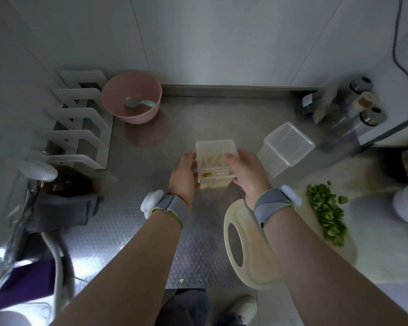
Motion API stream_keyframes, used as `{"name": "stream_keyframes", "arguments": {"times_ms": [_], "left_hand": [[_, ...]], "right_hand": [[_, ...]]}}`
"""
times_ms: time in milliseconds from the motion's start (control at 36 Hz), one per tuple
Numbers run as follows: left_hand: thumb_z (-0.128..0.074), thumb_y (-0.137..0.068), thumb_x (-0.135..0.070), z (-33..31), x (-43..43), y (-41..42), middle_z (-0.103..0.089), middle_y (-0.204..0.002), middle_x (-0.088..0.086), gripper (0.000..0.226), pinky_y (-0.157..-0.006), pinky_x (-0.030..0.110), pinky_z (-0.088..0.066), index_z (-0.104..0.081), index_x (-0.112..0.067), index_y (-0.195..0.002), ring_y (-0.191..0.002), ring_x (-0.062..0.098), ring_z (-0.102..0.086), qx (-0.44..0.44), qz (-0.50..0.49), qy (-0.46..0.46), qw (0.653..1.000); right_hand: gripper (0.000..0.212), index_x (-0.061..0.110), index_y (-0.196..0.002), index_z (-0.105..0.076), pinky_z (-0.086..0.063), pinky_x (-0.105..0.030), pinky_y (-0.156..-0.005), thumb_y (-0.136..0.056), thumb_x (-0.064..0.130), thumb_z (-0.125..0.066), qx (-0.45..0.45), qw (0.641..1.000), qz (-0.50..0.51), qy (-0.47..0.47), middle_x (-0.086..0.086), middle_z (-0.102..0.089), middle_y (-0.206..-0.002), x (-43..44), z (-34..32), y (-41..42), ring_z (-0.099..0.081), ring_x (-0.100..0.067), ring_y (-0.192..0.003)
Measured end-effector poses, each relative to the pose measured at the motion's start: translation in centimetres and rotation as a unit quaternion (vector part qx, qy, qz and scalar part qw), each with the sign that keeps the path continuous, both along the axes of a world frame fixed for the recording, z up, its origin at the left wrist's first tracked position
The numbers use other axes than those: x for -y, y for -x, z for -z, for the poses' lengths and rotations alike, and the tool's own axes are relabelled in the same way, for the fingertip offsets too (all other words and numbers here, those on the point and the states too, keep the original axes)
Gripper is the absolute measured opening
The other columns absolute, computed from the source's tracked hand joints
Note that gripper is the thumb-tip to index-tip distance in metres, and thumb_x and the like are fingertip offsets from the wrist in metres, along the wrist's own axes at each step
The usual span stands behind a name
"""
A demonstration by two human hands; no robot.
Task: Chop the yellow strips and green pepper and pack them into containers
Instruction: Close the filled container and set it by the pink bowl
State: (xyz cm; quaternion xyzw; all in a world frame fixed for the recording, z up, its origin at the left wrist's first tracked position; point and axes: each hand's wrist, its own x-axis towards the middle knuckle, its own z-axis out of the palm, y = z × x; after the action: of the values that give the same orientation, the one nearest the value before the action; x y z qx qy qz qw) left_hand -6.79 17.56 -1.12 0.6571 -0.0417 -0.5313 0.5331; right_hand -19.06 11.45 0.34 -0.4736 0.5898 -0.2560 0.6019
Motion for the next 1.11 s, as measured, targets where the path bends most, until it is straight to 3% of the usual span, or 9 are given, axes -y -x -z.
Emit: {"name": "stream_keyframes", "arguments": {"times_ms": [56, 111, 250, 361, 528, 694, 833, 944, 1111], "left_hand": [[-0.055, -0.075, -0.06, -0.2, 0.1, 0.2, -0.072, -0.104, 0.0, 0.044, -0.083, 0.039, -0.055, -0.07, -0.027, -0.099, -0.096, 0.024, -0.068, 0.057, 0.032, -0.001, 0.998], [-0.06, -0.068, -0.057, -0.4, 0.3, 0.5, -0.071, -0.1, 0.001, 0.045, -0.088, 0.045, -0.053, -0.069, -0.026, -0.099, -0.095, 0.025, -0.067, 0.119, 0.061, 0.0, 0.991], [-0.066, -0.073, -0.053, 0.0, 0.4, 0.6, -0.07, -0.093, 0.004, 0.044, -0.069, 0.036, -0.055, -0.065, -0.022, -0.105, -0.08, 0.027, -0.067, 0.222, 0.087, -0.058, 0.97], [-0.069, -0.077, -0.052, 0.5, 0.2, 0.8, -0.068, -0.083, 0.004, 0.039, -0.054, 0.026, -0.045, -0.063, -0.019, -0.096, -0.073, 0.024, -0.065, 0.248, 0.067, -0.064, 0.964], [-0.071, -0.078, -0.045, 0.6, 0.3, 0.9, -0.062, -0.068, 0.0, 0.029, -0.048, 0.024, -0.04, -0.054, -0.022, -0.076, -0.065, 0.025, -0.063, 0.295, 0.058, -0.069, 0.951], [-0.072, -0.077, -0.042, 0.4, 0.8, 1.2, -0.055, -0.062, -0.003, 0.03, -0.044, 0.022, -0.033, -0.053, -0.018, -0.077, -0.055, 0.017, -0.056, 0.323, 0.049, -0.083, 0.942], [-0.072, -0.076, -0.045, 0.3, 0.3, 1.3, -0.055, -0.064, -0.008, 0.03, -0.046, 0.021, -0.033, -0.051, -0.024, -0.073, -0.056, 0.009, -0.052, 0.318, 0.037, -0.086, 0.943], [-0.071, -0.075, -0.046, -0.1, 0.4, 1.3, -0.056, -0.064, -0.008, 0.029, -0.046, 0.021, -0.032, -0.052, -0.024, -0.073, -0.056, 0.009, -0.052, 0.313, 0.036, -0.087, 0.945], [-0.07, -0.077, -0.046, 0.3, 0.4, 1.5, -0.059, -0.067, -0.005, 0.029, -0.05, 0.023, -0.036, -0.055, -0.021, -0.079, -0.058, 0.011, -0.055, 0.335, 0.043, -0.076, 0.938]], "right_hand": [[0.01, 0.02, -0.091, -0.066, -0.047, -0.03, -0.074, -0.087, 0.028, -0.064, -0.009, 0.999, -0.027, 0.041, 0.001, -0.068, -0.087, -0.6, 0.1, 0.2, -0.062, -0.017, -0.082], [0.014, 0.017, -0.094, -0.068, -0.046, -0.024, -0.066, -0.085, 0.028, -0.067, -0.03, 0.996, -0.04, 0.067, 0.002, -0.07, -0.086, -1.0, 0.2, 0.2, -0.064, -0.015, -0.078], [0.015, 0.023, -0.088, -0.063, -0.043, -0.012, -0.055, -0.079, 0.029, -0.074, -0.082, 0.99, -0.046, 0.109, 0.005, -0.067, -0.079, -1.2, 0.7, 0.4, -0.06, -0.009, -0.069], [0.018, 0.024, -0.084, -0.061, -0.05, -0.033, -0.069, -0.077, 0.032, -0.076, -0.103, 0.987, -0.044, 0.114, -0.004, -0.07, -0.085, -1.4, 1.0, 0.6, -0.065, -0.023, -0.078], [0.032, 0.015, -0.099, -0.065, -0.054, -0.045, -0.082, -0.072, 0.023, -0.079, -0.093, 0.985, -0.077, 0.121, -0.012, -0.067, -0.099, -1.9, 1.2, 0.8, -0.066, -0.027, -0.087], [0.036, 0.015, -0.105, -0.063, -0.051, -0.035, -0.081, -0.074, 0.027, -0.078, -0.141, 0.971, -0.089, 0.173, -0.014, -0.061, -0.103, -1.9, 1.4, 0.8, -0.061, -0.023, -0.084], [0.087, 0.03, -0.138, -0.04, -0.046, -0.031, -0.093, -0.063, 0.03, -0.084, -0.165, 0.948, -0.134, 0.236, -0.003, -0.046, -0.125, -2.3, 1.2, 1.1, -0.055, -0.015, -0.105], [0.071, 0.038, -0.133, -0.044, -0.049, -0.033, -0.091, -0.071, 0.032, -0.078, -0.278, 0.884, -0.208, 0.312, -0.003, -0.032, -0.137, -2.5, 1.4, 1.3, -0.055, -0.026, -0.11], [0.059, 0.028, -0.13, -0.048, -0.053, -0.04, -0.077, -0.077, 0.023, -0.075, -0.324, 0.84, -0.197, 0.387, -0.014, -0.041, -0.13, -3.1, 2.4, 1.1, -0.056, -0.039, -0.102]]}}
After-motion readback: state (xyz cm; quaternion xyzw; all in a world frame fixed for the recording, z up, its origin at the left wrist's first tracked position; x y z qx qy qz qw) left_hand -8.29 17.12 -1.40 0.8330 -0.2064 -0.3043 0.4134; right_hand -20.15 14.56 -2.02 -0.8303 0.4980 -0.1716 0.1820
